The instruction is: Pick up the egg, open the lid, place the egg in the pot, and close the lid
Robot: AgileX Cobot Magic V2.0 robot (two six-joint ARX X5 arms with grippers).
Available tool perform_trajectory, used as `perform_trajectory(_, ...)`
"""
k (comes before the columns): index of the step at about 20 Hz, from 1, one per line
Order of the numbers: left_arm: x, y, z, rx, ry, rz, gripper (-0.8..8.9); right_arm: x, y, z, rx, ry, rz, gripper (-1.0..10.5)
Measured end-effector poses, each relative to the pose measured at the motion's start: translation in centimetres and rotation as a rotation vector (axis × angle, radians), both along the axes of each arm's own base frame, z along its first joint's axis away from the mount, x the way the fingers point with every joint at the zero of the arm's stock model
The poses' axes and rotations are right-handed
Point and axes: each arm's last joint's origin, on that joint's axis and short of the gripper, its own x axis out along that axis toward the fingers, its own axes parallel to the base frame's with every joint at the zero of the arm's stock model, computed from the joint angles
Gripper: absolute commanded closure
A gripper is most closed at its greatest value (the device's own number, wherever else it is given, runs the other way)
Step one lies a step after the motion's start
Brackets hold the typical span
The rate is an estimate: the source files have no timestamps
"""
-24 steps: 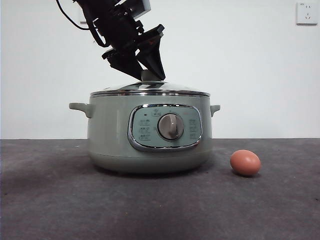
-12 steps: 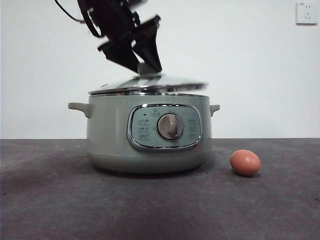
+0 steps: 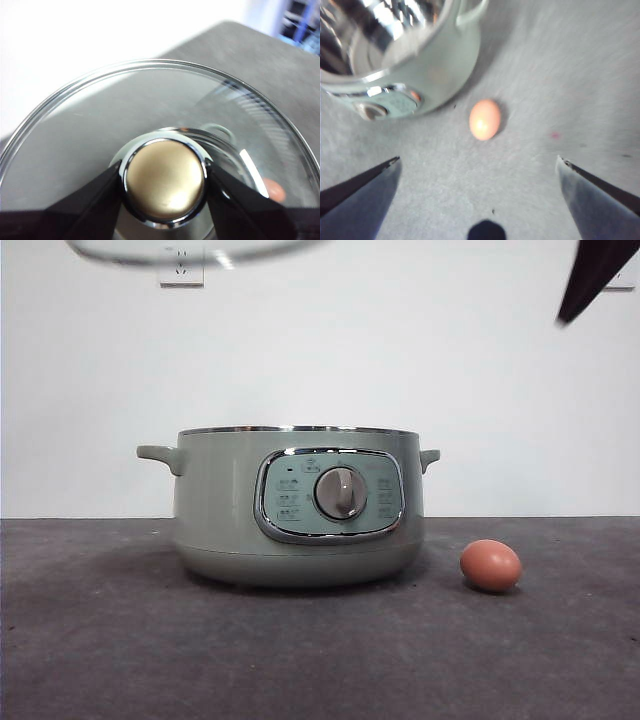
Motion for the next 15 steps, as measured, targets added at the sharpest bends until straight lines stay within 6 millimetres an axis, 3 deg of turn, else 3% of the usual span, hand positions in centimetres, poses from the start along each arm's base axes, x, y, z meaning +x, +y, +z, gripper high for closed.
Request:
perform_trajectory(3,-4.6,3.5,2.3,0.007,-0.045,0.117,8.22,3.2,1.8,-2.5,-0.022,0.051,0.048,3.0)
perform_trajectory(7,-10.3,6.7,3.7,-0.005,-0.066,0.197,8.22,6.4,3.7,-6.1,-0.066,0.111,0.077,3.3)
perform_trajectory(11,-15.2,8.3,4.3,-0.05,-0.097,0.248,8.22,8.2,4.6,-9.0,-0.121,0.162,0.084,3.3)
perform_trajectory(15,-18.2,9.0,3.6,-0.05,-0.046,0.251,8.22,9.4,5.2,-11.1,-0.15,0.185,0.081,3.3)
